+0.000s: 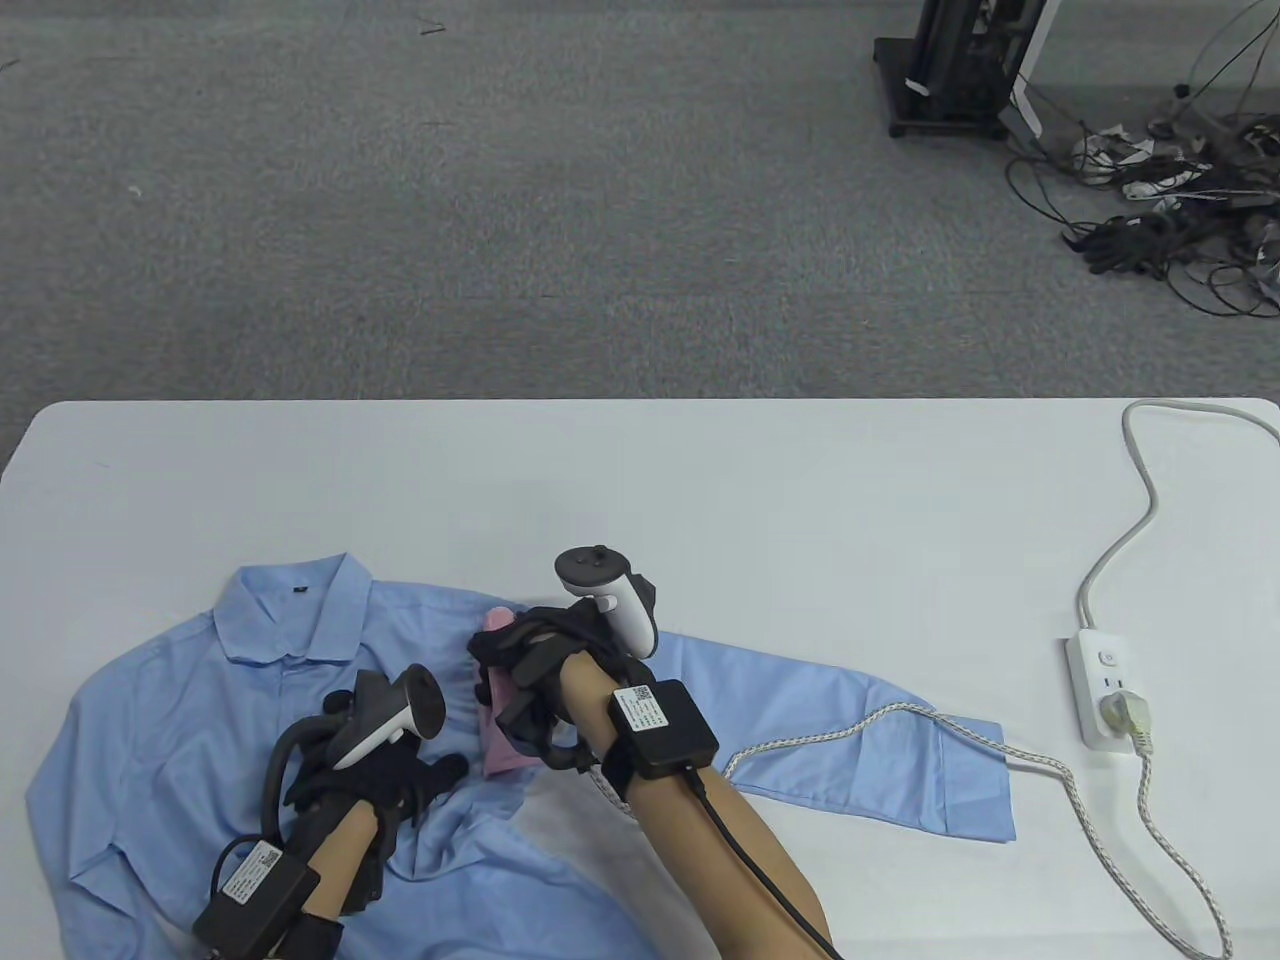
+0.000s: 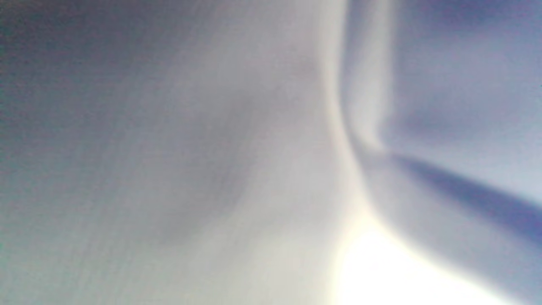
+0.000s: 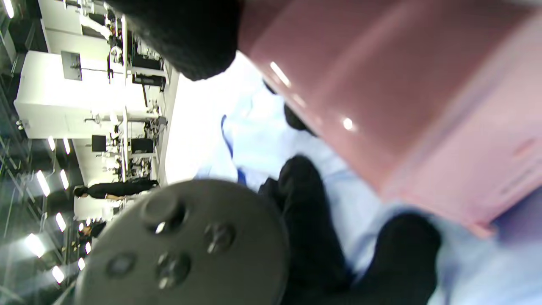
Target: Iron long-sleeve shirt with electric iron on table
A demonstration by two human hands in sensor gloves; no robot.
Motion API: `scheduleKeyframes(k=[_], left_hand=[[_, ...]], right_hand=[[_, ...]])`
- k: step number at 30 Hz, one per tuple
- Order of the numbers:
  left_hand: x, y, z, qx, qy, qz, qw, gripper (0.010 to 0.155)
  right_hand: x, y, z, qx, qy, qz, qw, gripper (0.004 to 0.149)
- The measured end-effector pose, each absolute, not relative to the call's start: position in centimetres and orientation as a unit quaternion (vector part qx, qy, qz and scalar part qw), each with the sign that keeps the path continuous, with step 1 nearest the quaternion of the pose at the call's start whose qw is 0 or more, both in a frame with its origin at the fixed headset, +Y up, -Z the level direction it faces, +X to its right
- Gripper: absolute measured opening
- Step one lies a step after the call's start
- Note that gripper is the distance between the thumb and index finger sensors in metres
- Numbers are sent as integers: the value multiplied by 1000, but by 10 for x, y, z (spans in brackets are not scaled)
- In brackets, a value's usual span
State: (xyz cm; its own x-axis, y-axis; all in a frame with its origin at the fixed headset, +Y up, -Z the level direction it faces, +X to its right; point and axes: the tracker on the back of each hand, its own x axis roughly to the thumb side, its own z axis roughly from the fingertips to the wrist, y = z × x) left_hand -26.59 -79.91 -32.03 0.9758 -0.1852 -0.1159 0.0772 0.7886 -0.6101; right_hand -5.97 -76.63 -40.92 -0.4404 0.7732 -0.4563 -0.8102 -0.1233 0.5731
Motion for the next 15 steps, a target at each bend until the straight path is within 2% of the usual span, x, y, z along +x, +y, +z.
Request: scheduleKeyframes(k=[15], left_hand=[[-266,-799,-321,-308,84,-72,945,92]], right_hand=[[88,-764,-373,-150,288,763,559,62]])
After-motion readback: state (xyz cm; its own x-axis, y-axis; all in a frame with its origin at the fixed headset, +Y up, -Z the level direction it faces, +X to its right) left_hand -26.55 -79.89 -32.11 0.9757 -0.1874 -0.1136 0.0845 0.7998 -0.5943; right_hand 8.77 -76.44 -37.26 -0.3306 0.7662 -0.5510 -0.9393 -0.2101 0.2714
